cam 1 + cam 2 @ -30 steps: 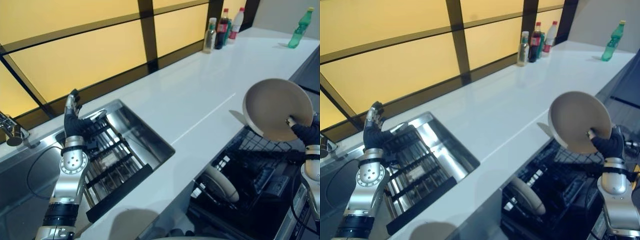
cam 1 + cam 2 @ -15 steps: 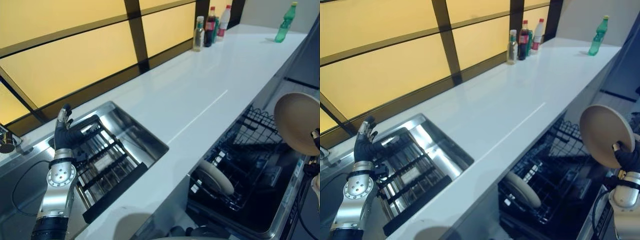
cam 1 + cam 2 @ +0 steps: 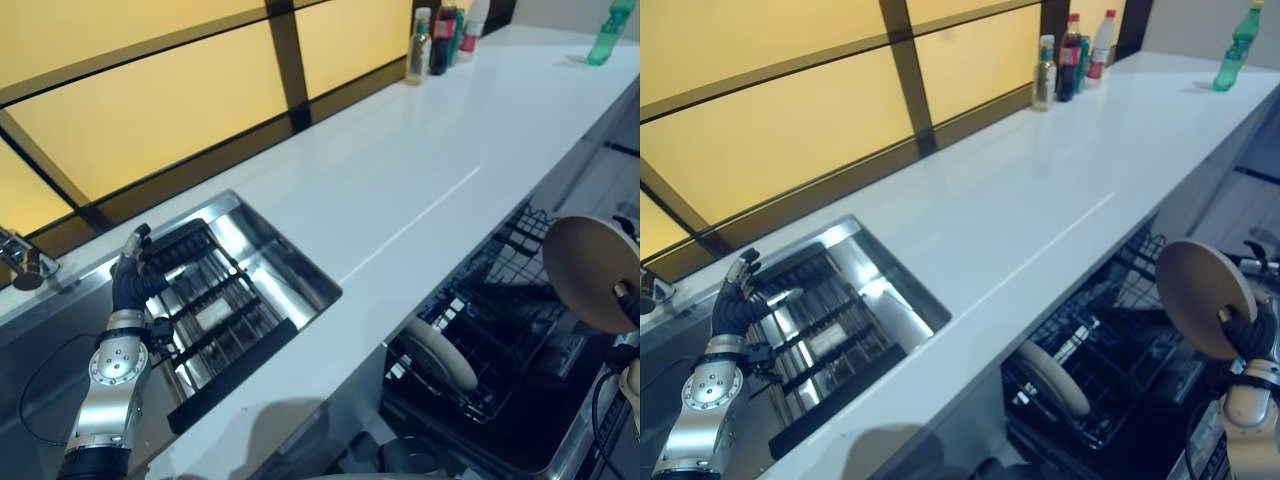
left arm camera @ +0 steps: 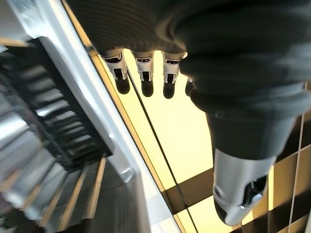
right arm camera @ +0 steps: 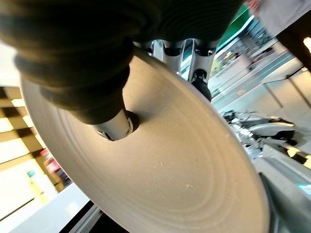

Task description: Pick up plates and place into dishwasher.

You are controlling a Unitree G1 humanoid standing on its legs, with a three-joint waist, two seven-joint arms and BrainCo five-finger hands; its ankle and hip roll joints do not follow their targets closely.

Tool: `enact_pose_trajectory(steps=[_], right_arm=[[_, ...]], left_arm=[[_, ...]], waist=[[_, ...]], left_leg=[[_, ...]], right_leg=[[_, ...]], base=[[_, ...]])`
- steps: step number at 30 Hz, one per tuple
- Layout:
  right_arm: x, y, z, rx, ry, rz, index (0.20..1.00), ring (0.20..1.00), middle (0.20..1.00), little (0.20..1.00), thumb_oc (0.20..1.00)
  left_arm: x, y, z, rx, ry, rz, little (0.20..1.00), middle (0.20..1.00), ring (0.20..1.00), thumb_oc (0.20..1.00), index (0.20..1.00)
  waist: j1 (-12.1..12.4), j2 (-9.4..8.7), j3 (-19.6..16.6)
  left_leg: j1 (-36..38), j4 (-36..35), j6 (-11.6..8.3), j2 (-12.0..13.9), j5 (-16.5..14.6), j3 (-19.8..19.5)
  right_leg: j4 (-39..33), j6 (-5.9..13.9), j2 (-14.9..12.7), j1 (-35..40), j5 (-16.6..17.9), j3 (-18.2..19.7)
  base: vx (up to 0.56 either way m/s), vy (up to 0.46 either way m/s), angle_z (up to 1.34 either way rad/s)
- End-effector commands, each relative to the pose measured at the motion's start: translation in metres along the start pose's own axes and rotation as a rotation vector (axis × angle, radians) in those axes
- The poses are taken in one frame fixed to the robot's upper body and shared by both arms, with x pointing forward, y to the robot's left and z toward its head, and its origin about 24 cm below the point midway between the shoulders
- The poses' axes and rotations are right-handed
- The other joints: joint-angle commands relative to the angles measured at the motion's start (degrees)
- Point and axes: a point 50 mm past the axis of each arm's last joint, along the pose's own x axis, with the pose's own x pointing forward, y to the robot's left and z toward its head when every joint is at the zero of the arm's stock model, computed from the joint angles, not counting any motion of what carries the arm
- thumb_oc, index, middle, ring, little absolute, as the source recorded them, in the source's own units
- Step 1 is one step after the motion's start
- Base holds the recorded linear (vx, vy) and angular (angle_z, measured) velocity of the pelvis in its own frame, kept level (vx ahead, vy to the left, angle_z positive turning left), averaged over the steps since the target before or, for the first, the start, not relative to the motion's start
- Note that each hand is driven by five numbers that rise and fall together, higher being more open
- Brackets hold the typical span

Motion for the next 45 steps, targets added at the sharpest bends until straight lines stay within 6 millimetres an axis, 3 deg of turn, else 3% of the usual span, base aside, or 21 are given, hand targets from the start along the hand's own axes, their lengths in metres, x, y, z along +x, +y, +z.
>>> enact_pose_trajectory(steps=[1,7,19,22,29,34,41,45], right_arm=[[-0.002,0.007,0.003,-0.071,-0.07,0.026,0.2,0.2,0.2,0.2,0.2],[-0.012,0.026,-0.004,-0.049,-0.019,0.051,0.2,0.2,0.2,0.2,0.2],[-0.034,0.057,-0.011,-0.139,-0.029,0.212,0.2,0.2,0.2,0.2,0.2],[-0.028,0.065,-0.002,-0.233,-0.086,0.202,0.2,0.2,0.2,0.2,0.2],[-0.009,0.077,0.021,-0.271,-0.143,0.158,0.2,0.2,0.2,0.2,0.2],[0.009,0.075,0.036,-0.505,-0.251,0.09,0.2,0.2,0.2,0.2,0.2],[0.027,0.081,0.034,-0.553,-0.158,0.078,0.2,0.2,0.2,0.2,0.2],[0.044,0.077,0.044,-0.545,-0.127,0.018,0.2,0.2,0.2,0.2,0.2]], left_arm=[[-0.001,0.028,0.016,0.091,-0.062,0.012,1.0,1.0,1.0,1.0,1.0],[0.003,0.033,0.023,0.13,-0.078,-0.007,1.0,1.0,1.0,1.0,1.0],[-0.001,0.042,0.03,0.181,-0.095,-0.024,1.0,1.0,1.0,1.0,1.0],[0.009,0.038,0.041,0.172,-0.137,-0.006,1.0,1.0,1.0,1.0,1.0],[0.028,0.03,0.065,0.164,-0.222,0.029,1.0,1.0,1.0,1.0,1.0],[0.042,0.032,0.088,0.142,-0.303,0.078,1.0,1.0,1.0,1.0,1.0],[0.059,0.033,0.12,0.109,-0.398,0.142,1.0,1.0,1.0,1.0,1.0],[0.066,0.031,0.136,0.08,-0.453,0.174,1.0,1.0,1.0,1.0,1.0]], waist=[[1.7,-5.19,-4.9],[3.3,-5.32,-2.3],[6.3,-4.56,-1.4],[6.7,-3.65,0.0],[7.9,-2.45,2.3],[7.9,-1.16,5.3],[7.6,0.24,10.5],[7.0,1.38,13.9]], left_leg=[[-3.2,12.6,6.02,-2.5,-11.5,-2.7],[-6.3,15.5,5.71,-1.3,-10.6,-3.6],[-11.3,18.9,4.47,-0.2,-8.8,-4.8],[-14.7,19.9,4.29,0.0,-8.3,-5.4],[-21.6,21.3,3.83,-0.2,-7.0,-6.4],[-25.8,21.2,3.46,-0.5,-6.1,-6.4],[-29.3,20.2,3.17,-0.7,-4.8,-6.5],[-31.2,19.5,3.02,-0.9,-4.2,-6.7]], right_leg=[[-12.7,8.31,-4.5,-1.5,12.8,-1.3],[-11.6,8.43,-4.6,-1.7,12.7,-2.2],[-13.3,8.39,-4.4,0.9,12.4,-3.0],[-13.5,8.31,-4.1,-0.2,12.0,-3.3],[-14.4,8.02,-3.7,-3.7,12.2,-3.7],[-15.0,7.48,-3.6,-6.9,12.6,-4.2],[-16.0,6.14,-4.0,-10.1,13.3,-5.1],[-16.0,5.32,-4.5,-12.4,13.7,-5.7]], base=[[0.09,-0.12,0.04],[0.02,-0.093,0.1],[0.03,-0.062,0.1],[-0.17,-0.041,0.06],[-0.17,-0.03,0.03],[-0.19,0.001,0.0],[-0.16,0.006,0.02],[-0.13,0.035,0.02]])
